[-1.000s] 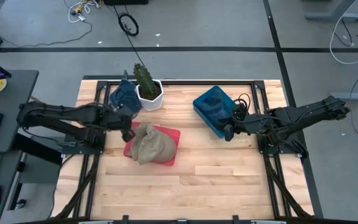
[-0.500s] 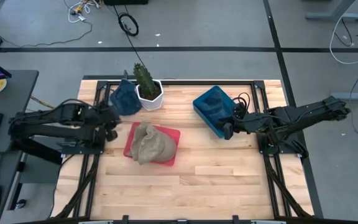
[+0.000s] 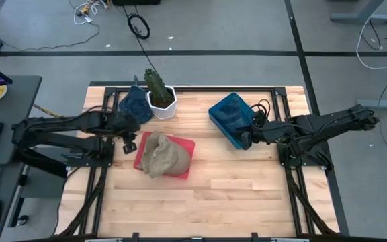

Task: Pick & Place hat
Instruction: Put the blue cap into the blue bin

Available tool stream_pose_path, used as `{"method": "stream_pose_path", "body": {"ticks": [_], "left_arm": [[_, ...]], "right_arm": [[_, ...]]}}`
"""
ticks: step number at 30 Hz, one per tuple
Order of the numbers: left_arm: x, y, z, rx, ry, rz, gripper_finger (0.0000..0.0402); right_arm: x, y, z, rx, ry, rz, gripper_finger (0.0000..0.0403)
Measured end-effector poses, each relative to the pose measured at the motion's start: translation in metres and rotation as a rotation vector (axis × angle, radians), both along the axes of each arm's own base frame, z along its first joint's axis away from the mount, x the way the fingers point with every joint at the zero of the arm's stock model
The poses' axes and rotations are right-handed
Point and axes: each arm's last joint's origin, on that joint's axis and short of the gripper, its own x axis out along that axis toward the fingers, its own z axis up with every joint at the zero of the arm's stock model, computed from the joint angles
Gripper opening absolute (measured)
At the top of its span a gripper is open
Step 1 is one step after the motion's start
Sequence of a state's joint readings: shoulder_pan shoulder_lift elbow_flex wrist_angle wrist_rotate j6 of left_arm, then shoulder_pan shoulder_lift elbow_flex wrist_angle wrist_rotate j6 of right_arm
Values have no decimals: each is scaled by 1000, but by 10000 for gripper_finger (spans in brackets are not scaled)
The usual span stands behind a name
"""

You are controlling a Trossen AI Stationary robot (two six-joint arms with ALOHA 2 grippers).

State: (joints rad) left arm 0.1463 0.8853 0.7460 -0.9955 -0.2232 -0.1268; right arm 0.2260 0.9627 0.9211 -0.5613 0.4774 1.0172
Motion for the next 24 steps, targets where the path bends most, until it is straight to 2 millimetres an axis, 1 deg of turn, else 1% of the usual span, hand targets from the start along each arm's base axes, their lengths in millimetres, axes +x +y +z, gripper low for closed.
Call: {"method": "stream_pose_path", "body": {"ticks": [3,6,16,20,24], "left_arm": [[2,3,-3,13,19,68,119],[2,6,-3,37,24,95,154],[3,7,-2,101,49,15,260],[3,8,-3,131,67,11,289],[8,8,-8,128,124,-12,300]], "right_arm": [[0,0,0,4,1,6,222],[0,0,0,5,4,13,222],[0,0,0,-13,13,26,222],[0,1,-1,-14,15,35,222],[0,1,-1,-15,18,39,222]]}}
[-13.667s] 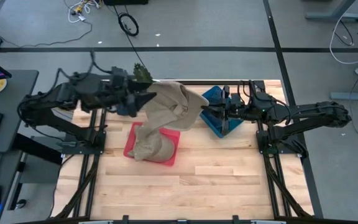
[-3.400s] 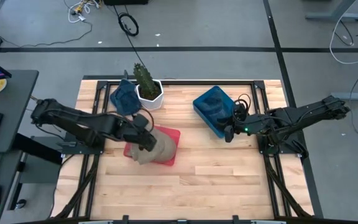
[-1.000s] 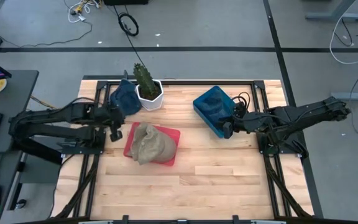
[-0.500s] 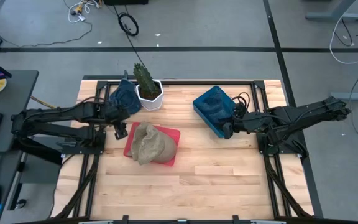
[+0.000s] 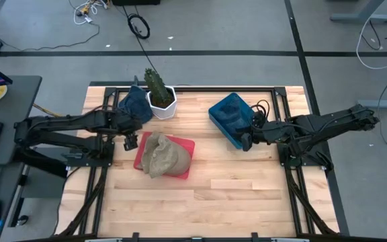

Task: Pick & Place hat
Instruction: Put the blue cap into the blue bin

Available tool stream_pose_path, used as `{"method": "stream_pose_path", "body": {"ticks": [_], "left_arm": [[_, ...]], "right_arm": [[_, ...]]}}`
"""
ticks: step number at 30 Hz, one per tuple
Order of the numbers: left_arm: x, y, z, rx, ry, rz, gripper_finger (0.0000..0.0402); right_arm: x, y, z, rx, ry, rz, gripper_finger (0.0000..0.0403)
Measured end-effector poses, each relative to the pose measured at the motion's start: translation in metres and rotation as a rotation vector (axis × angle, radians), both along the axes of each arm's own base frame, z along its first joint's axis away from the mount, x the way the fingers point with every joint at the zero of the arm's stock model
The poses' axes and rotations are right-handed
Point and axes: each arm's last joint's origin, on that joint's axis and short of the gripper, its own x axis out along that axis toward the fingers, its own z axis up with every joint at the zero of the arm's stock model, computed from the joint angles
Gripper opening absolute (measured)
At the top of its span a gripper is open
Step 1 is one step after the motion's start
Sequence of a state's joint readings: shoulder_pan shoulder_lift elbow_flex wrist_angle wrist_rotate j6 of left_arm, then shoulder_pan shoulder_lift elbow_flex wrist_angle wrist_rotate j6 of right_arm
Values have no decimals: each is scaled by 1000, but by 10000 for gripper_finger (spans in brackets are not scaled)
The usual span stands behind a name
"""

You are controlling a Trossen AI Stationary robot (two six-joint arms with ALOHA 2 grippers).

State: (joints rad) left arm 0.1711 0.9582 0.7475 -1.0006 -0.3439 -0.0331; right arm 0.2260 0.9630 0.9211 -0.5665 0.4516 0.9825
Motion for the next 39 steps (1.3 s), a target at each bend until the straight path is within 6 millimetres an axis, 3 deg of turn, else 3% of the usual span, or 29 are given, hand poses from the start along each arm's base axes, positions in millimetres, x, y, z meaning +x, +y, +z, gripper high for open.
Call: {"method": "stream_pose_path", "body": {"ticks": [13,22,39], "left_arm": [[22,11,-29,46,251,-44,303],[19,37,-32,-5,262,-6,303],[25,63,-51,-71,319,-60,303]], "right_arm": [[-1,1,-1,-21,26,43,222],[-1,1,-1,-26,32,58,222],[-1,1,-2,-20,34,60,222]]}}
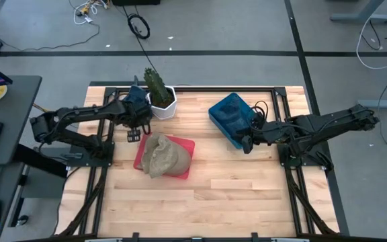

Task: Pick & Place hat
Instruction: Put the blue cap into the blue bin

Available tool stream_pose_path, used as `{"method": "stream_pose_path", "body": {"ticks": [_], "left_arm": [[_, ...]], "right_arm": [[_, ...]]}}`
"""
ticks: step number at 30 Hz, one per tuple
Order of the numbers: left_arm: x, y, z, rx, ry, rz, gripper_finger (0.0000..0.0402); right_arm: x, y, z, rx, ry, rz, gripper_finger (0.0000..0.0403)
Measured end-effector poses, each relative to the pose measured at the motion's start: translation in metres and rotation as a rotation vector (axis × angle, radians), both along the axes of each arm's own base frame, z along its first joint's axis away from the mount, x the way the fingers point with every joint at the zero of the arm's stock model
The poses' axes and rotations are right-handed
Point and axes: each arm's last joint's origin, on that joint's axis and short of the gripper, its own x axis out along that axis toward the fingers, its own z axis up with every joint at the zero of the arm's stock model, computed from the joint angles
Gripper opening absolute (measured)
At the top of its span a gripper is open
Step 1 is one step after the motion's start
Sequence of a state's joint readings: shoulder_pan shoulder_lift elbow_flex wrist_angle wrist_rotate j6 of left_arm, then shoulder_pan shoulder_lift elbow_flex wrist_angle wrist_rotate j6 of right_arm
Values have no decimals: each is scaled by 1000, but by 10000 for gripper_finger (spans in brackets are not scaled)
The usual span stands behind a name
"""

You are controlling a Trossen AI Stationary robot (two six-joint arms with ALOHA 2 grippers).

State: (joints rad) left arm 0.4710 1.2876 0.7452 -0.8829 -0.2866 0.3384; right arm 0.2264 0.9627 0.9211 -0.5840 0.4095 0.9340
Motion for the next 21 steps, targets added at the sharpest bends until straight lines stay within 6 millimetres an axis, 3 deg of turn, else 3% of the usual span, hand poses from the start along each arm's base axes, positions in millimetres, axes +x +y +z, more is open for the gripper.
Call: {"method": "stream_pose_path", "body": {"ticks": [12,21], "left_arm": [[2,9,-9,-13,14,48,303],[4,3,-9,-24,-5,103,303]], "right_arm": [[0,0,0,11,-2,-7,222],[0,0,0,15,-3,-10,222]]}}
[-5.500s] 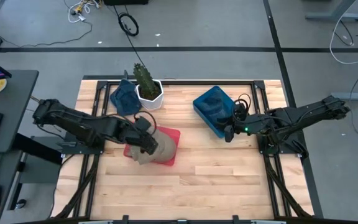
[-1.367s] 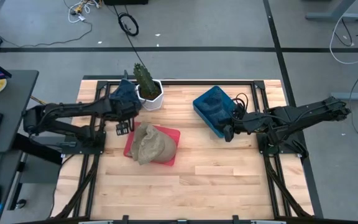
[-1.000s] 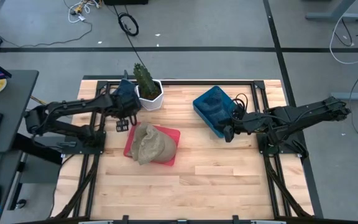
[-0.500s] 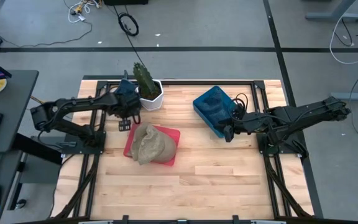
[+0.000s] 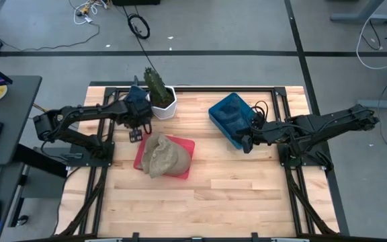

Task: Pick & Place hat
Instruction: Put the blue cap into the blue bin

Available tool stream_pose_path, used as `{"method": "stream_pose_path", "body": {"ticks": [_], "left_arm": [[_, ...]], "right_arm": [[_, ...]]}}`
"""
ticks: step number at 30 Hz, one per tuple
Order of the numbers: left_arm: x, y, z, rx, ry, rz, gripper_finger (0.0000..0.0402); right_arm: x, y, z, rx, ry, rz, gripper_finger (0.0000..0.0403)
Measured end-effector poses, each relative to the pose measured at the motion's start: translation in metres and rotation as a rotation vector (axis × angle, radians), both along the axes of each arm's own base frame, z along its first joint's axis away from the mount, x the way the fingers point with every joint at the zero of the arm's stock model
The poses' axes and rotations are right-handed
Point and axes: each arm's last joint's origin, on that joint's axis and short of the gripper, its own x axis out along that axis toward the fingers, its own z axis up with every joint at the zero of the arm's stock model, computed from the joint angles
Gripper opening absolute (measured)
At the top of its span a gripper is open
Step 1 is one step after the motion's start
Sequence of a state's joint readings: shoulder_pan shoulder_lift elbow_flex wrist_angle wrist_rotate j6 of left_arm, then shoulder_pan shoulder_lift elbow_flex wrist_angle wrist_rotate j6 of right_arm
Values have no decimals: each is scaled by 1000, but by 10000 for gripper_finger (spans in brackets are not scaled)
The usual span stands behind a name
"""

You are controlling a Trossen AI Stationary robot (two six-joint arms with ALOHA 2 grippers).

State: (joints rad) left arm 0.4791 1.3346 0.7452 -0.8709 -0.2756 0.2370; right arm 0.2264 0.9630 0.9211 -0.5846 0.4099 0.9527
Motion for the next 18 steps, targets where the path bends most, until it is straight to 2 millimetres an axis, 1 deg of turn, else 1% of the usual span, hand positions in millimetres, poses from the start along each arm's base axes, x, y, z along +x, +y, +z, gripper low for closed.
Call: {"method": "stream_pose_path", "body": {"ticks": [5,12,18], "left_arm": [[-3,-3,0,-14,6,93,303],[-13,-8,0,-49,83,217,302],[-14,-6,1,0,67,276,302]], "right_arm": [[0,0,0,0,0,0,222],[0,0,0,0,0,0,222],[0,0,0,-6,1,4,222]]}}
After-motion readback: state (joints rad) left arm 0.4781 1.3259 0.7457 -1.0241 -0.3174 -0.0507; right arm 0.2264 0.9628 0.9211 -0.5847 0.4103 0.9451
